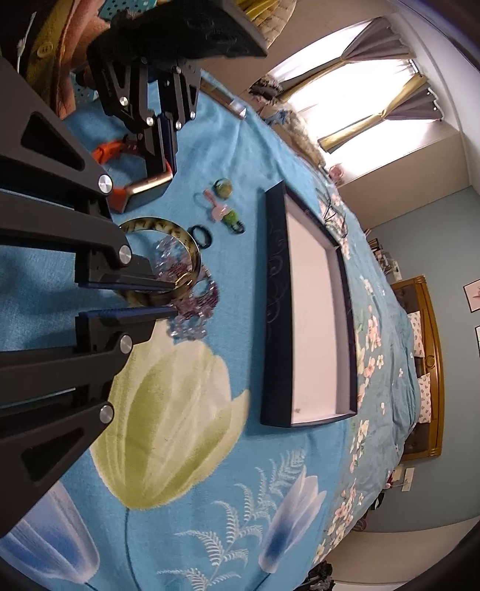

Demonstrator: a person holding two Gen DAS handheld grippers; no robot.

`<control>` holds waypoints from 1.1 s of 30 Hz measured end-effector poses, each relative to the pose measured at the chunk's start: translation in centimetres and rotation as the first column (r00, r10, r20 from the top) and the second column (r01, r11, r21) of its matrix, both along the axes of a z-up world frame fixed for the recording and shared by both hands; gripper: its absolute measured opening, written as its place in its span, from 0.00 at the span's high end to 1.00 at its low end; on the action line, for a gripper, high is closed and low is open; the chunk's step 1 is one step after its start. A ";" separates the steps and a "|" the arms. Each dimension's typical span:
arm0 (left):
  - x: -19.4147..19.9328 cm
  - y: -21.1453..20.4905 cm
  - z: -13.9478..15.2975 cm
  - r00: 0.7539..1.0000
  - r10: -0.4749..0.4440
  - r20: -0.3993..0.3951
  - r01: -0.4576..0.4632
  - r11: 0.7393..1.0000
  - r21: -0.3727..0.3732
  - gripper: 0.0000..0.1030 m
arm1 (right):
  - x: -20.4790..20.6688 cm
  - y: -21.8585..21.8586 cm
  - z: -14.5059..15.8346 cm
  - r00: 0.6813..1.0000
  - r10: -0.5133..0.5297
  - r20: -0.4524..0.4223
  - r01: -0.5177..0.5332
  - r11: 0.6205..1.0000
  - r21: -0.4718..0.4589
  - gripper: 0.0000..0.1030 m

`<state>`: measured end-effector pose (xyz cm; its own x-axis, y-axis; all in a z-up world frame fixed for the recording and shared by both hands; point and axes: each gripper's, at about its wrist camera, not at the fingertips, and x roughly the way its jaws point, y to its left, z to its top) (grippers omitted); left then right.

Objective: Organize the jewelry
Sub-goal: 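Carry the watch band and bangle into the box and open both grippers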

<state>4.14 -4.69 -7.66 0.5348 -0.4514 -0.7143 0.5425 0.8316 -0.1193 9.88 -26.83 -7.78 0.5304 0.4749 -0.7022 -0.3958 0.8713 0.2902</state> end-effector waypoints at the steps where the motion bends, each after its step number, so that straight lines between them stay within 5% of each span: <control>1: 0.1 0.2 0.1 1.000 0.008 0.000 -0.008 1.000 -0.008 0.92 | 0.1 -0.1 0.4 1.000 0.001 0.010 -0.001 1.000 0.003 0.94; 10: 4.6 3.8 4.7 0.986 0.160 0.037 -0.154 0.978 -0.138 0.92 | 3.8 -0.4 4.5 0.992 -0.014 0.127 0.013 1.000 0.003 0.94; 19: 13.2 5.7 8.0 0.947 0.317 0.059 -0.307 0.942 -0.138 0.92 | 12.4 0.6 5.5 0.988 -0.026 0.152 0.030 0.999 -0.028 0.94; 33: 27.7 5.2 4.1 0.901 0.429 -0.061 -0.433 0.900 -0.052 0.92 | 23.5 2.9 2.4 0.998 -0.062 0.027 0.064 0.994 -0.084 0.94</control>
<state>31.81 0.53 -3.53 0.6538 -0.2286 -0.7213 0.1252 0.9728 -0.1948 33.41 -23.95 -5.40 0.5746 0.3791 -0.7254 -0.3452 0.9158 0.2053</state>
